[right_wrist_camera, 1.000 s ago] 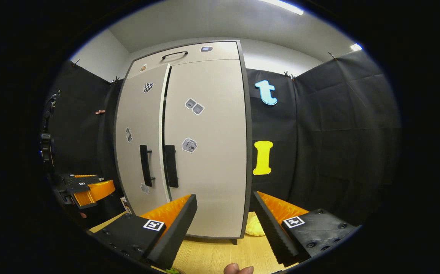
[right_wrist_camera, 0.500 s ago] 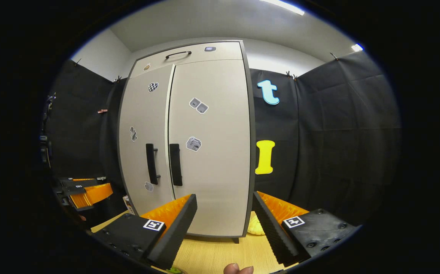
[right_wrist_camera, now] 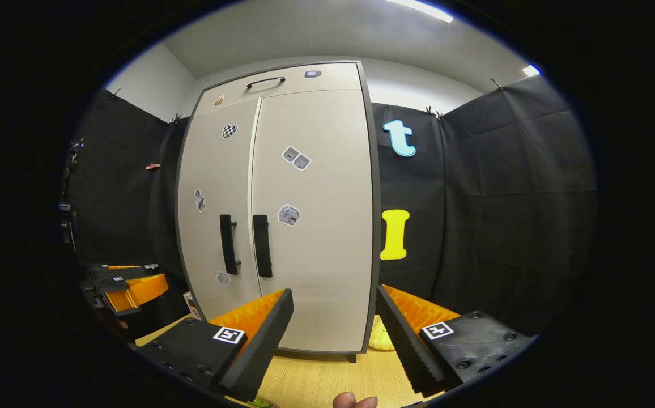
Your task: Grasp the bottle in the cabinet with the left hand and place it on the coaster, then close the right door with the right hand and the left door with the left hand.
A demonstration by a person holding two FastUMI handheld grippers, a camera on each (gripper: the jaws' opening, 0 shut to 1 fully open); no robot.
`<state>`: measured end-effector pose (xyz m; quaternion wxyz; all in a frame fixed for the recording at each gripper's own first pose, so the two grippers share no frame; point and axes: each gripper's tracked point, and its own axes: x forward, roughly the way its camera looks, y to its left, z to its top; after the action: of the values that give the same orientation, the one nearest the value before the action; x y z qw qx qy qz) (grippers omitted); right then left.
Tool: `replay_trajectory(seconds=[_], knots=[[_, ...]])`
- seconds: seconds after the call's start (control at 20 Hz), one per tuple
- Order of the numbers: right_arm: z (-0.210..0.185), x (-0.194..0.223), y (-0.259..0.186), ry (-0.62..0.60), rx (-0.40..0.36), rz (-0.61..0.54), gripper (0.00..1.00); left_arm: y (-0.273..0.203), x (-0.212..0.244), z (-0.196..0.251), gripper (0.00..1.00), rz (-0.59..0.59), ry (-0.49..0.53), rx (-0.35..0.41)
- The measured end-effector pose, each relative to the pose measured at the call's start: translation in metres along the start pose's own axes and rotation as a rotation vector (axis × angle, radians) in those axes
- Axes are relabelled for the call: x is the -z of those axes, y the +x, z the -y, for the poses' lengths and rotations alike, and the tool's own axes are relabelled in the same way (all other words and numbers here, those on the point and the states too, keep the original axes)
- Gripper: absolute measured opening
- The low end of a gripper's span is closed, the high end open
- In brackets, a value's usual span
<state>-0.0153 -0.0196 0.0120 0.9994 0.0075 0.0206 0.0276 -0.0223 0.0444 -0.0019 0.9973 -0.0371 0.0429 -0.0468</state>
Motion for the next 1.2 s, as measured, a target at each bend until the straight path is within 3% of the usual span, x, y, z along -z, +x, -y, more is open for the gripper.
replay_trajectory(seconds=[1.2], knots=[[0.0023, 0.0002, 0.0046, 0.011, -0.003, 0.007, 0.97, 0.0014, -0.0023, 0.003, 0.95, 0.002, 0.013, -0.003]])
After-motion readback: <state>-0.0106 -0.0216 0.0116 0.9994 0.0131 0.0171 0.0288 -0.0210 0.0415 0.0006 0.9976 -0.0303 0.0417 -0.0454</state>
